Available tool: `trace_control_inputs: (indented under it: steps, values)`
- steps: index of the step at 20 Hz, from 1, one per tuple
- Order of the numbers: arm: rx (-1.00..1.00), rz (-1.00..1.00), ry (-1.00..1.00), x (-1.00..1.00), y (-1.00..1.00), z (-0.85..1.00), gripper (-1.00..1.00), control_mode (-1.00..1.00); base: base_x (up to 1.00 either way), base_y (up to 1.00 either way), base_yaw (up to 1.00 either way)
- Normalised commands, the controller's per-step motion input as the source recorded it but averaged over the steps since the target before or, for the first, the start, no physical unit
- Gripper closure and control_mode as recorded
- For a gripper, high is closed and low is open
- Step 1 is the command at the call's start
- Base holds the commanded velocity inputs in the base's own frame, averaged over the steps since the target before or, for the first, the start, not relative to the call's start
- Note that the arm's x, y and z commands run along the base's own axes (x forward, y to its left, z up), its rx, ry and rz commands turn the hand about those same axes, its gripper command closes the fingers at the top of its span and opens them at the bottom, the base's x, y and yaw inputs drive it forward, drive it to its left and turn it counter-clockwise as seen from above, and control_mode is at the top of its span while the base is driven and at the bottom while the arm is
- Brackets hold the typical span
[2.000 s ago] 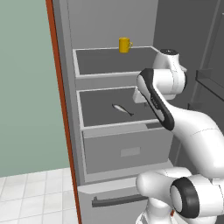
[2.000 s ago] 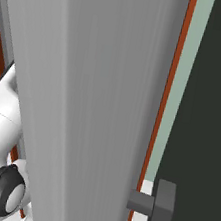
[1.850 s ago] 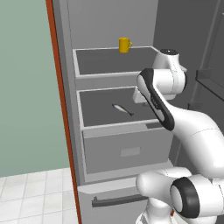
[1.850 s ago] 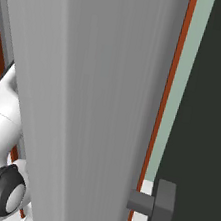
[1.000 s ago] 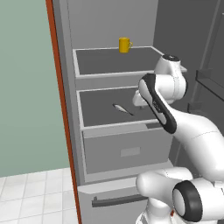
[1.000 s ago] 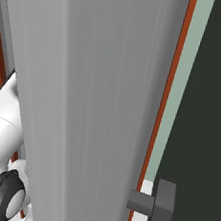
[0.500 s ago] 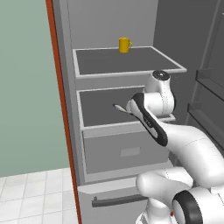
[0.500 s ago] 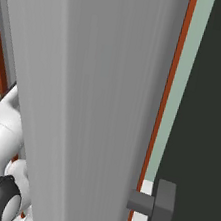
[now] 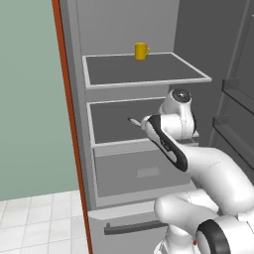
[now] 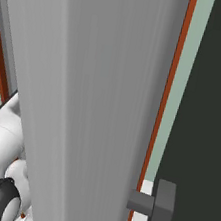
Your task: Take the fish out of the fridge, briefly rinse it in the sink, and place it on the tray next to the sink.
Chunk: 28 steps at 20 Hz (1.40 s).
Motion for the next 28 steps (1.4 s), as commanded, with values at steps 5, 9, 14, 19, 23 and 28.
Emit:
trace_control_inputs:
  steps: [5,9,14,19,23,28]
  values:
    - [0.00,0.00,-0.13,0.26,0.00,-0.05,-1.00,-1.00,0.00,0.00,0.00]
    - [0.00,0.00,0.00,0.36,0.00,0.00,-1.00,-1.00,0.00,0.00,0.00]
    - [0.00,0.00,0.01,0.60,0.00,0.00,-1.00,-1.00,0.00,0.00,0.00]
    - [0.00,0.00,0.00,0.28,0.00,-0.21,-1.00,-1.00,0.00,0.00,0.00]
    - [0.00,0.01,0.00,0.17,0.09,-0.37,-1.00,-1.00,0.00,0.00,0.00]
    - [0.00,0.00,0.00,0.29,0.06,-0.06,-1.00,-1.00,0.00,0.00,0.00]
